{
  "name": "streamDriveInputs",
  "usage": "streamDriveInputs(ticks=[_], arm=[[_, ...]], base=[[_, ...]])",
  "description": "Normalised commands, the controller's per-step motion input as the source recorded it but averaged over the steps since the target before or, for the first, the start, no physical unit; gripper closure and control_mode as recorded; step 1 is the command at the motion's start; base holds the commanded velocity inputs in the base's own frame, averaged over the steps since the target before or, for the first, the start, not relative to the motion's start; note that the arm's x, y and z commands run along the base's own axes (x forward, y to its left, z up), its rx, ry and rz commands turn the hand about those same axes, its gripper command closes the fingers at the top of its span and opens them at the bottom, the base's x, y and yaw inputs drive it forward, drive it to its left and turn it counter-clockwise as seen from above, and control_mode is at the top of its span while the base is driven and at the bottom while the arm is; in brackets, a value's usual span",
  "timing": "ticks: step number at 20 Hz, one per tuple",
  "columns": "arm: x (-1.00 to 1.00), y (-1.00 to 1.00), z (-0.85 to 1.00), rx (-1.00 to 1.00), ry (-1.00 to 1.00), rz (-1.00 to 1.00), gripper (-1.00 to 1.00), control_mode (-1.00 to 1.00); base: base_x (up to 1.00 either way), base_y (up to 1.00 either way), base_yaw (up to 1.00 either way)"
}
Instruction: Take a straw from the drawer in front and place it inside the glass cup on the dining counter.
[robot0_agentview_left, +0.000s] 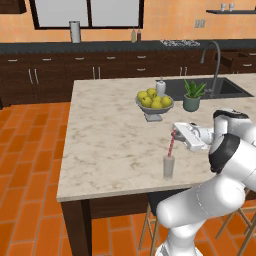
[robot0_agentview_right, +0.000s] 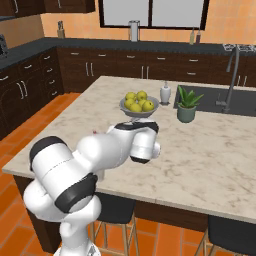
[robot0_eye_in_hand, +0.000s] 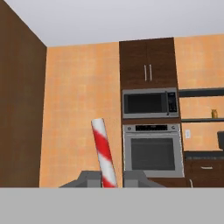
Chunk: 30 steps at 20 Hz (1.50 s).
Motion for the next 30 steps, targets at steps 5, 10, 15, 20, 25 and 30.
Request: streamDriveInputs(ticks=[5,10,15,20,25,30], arm=[[-0.2,0.0,0.49,0.0,-0.08,0.0,1.0,-1.0],[-0.02,0.0,0.12,0.0,0.0,0.0,1.0,-1.0],[-0.04,0.0,-0.11,0.0,0.0,0.0,1.0,-1.0],[0.01,0.0,-0.17,0.0,0.0,0.0,1.0,-1.0],[0.08,0.06,-0.25,0.0,0.01,0.0,1.0,-1.0],[0.17,0.06,-0.2,0.0,0.01,0.0,1.0,-1.0]], base=[[0.0,0.0,0.0],[0.0,0.0,0.0],[0.0,0.0,0.0],[0.0,0.0,0.0],[0.0,0.0,0.0],[0.0,0.0,0.0]])
